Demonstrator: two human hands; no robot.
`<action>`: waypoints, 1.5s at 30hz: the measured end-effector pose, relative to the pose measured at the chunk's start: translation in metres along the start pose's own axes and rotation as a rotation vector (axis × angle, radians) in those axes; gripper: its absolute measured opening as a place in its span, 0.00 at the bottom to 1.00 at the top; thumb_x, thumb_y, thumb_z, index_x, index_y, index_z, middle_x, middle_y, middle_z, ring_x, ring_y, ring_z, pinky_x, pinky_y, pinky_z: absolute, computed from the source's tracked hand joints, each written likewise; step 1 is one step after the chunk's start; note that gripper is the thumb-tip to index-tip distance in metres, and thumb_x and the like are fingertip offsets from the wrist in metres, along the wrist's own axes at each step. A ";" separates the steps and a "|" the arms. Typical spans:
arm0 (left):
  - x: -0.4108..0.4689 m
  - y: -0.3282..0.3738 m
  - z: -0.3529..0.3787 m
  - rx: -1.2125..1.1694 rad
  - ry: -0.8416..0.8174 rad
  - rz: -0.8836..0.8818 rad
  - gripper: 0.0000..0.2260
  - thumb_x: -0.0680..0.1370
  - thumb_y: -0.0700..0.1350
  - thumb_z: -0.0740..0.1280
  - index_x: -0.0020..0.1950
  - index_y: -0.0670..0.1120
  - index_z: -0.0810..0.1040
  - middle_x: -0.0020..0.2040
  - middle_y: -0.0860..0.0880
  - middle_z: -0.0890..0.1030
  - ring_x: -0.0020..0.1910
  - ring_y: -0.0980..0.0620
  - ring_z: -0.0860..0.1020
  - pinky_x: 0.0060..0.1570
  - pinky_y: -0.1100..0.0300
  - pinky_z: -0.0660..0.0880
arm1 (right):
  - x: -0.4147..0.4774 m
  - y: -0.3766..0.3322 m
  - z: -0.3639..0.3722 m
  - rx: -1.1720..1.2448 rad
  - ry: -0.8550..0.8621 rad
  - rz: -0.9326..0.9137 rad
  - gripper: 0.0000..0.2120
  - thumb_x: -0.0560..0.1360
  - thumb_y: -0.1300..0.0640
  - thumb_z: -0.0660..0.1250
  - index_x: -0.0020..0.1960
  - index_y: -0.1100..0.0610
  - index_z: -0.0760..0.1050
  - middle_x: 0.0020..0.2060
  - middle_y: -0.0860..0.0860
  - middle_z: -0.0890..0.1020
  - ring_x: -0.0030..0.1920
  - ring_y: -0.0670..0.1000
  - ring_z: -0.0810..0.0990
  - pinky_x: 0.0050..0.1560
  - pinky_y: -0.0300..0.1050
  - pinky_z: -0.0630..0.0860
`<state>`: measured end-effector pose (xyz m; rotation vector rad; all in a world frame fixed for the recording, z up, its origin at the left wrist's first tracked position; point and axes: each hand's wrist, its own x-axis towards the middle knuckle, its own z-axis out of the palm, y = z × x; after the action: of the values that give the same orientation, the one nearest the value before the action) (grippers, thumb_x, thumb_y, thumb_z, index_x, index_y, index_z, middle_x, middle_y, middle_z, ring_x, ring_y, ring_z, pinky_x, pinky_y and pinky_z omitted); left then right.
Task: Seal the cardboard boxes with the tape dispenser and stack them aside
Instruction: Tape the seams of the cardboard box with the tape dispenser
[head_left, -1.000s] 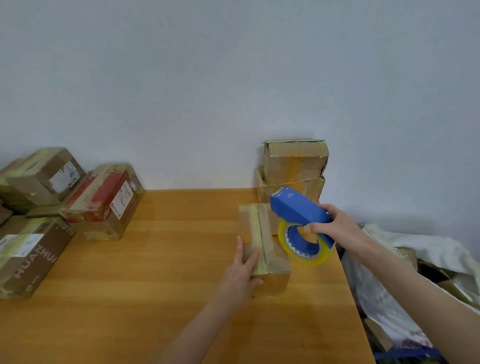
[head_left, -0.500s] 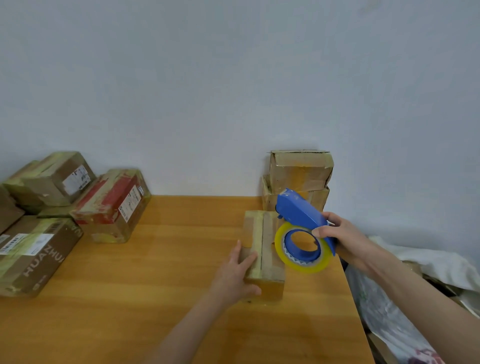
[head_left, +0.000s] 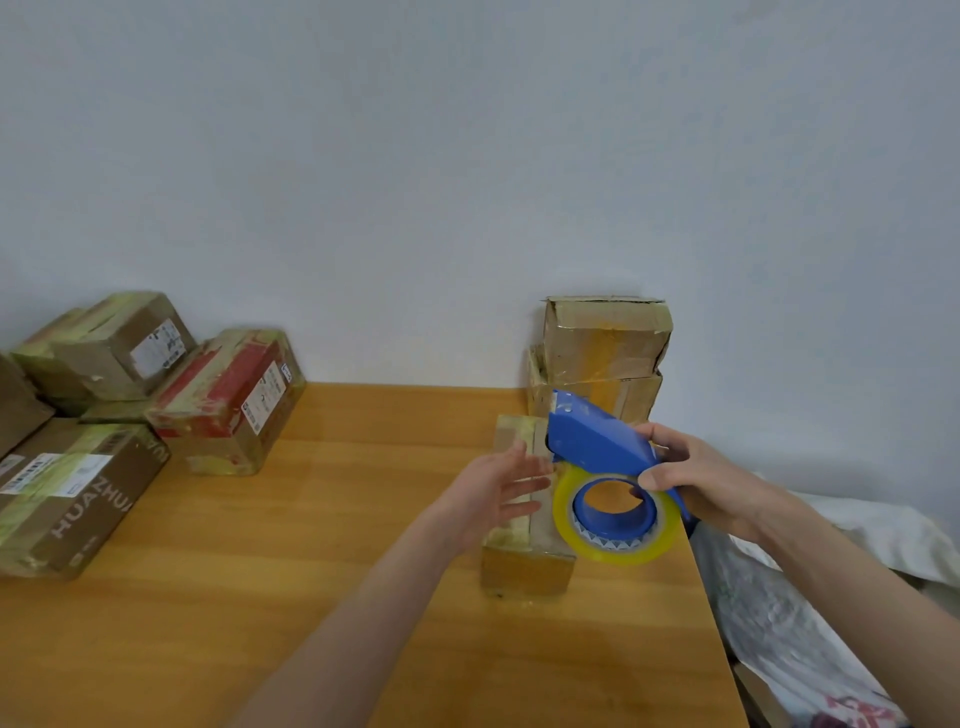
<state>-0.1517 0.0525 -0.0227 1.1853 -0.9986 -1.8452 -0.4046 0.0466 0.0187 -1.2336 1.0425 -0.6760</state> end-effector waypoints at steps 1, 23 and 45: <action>0.000 0.000 -0.003 0.002 -0.016 0.007 0.21 0.72 0.58 0.67 0.56 0.45 0.81 0.57 0.48 0.83 0.58 0.49 0.80 0.55 0.55 0.78 | -0.002 0.001 0.000 0.010 0.001 0.001 0.38 0.50 0.55 0.78 0.59 0.58 0.75 0.45 0.53 0.85 0.42 0.54 0.84 0.41 0.43 0.81; -0.011 0.007 -0.018 0.471 0.182 -0.026 0.07 0.79 0.41 0.66 0.42 0.43 0.79 0.31 0.52 0.82 0.30 0.59 0.81 0.33 0.65 0.78 | -0.019 -0.005 0.034 -0.957 -0.002 -0.127 0.30 0.56 0.32 0.69 0.55 0.24 0.61 0.50 0.28 0.73 0.50 0.33 0.75 0.45 0.33 0.72; -0.022 -0.034 -0.052 0.615 0.391 0.003 0.08 0.79 0.40 0.67 0.40 0.41 0.78 0.33 0.45 0.80 0.33 0.51 0.78 0.35 0.61 0.78 | -0.051 0.056 -0.022 -1.004 0.037 0.169 0.29 0.58 0.43 0.72 0.55 0.34 0.63 0.47 0.40 0.79 0.44 0.42 0.79 0.41 0.38 0.75</action>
<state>-0.1016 0.0748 -0.0592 1.8125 -1.3707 -1.2475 -0.4518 0.0948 -0.0220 -1.9441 1.5723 0.0083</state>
